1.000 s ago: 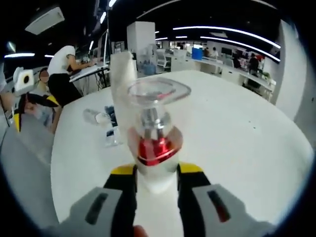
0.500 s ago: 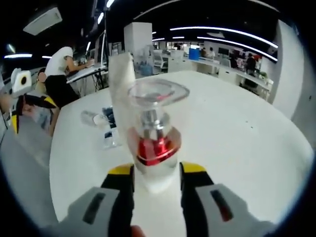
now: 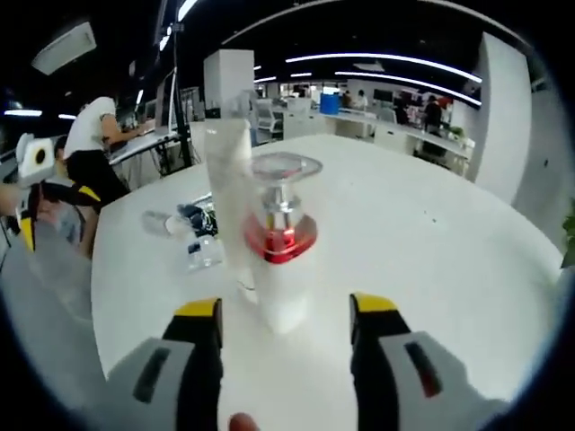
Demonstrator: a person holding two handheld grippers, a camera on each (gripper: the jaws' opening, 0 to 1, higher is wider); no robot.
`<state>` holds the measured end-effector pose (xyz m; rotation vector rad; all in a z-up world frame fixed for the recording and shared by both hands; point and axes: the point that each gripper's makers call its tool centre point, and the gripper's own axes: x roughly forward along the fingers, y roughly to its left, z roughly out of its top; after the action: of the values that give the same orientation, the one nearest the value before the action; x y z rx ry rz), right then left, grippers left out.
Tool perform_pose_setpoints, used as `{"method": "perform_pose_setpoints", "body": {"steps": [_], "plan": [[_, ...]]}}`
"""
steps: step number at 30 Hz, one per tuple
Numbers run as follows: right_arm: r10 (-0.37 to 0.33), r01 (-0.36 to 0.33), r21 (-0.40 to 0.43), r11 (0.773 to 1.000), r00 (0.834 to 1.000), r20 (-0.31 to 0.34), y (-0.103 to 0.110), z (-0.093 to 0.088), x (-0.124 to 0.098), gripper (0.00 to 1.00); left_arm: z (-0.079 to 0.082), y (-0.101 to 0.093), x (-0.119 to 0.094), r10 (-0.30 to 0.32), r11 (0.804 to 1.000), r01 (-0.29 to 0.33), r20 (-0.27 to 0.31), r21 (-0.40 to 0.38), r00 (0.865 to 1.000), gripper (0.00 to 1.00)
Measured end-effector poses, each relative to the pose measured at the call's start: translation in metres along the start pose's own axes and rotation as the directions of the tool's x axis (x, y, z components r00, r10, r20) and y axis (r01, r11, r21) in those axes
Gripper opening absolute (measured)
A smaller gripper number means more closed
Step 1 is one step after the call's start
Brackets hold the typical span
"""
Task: Arrange the skincare products in the storage area until every visible bottle or jar stands upright without overlapping.
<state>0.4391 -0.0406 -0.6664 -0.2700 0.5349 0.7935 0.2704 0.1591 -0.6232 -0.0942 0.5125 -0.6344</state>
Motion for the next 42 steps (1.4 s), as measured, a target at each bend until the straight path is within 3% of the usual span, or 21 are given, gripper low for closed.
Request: {"method": "perform_pose_setpoints", "body": {"steps": [27,42], "plan": [[-0.048,0.043,0.09,0.995,0.997,0.056,0.058,-0.012,-0.068,0.75,0.002,-0.009,0.0,-0.051,0.999,0.051,0.017,0.004,0.999,0.87],[-0.055,0.038,0.168,0.985,0.994,0.099,0.083,-0.014,-0.09,0.8,0.003,-0.009,-0.001,-0.046,0.999,0.047,0.024,-0.005,0.999,0.87]]}}
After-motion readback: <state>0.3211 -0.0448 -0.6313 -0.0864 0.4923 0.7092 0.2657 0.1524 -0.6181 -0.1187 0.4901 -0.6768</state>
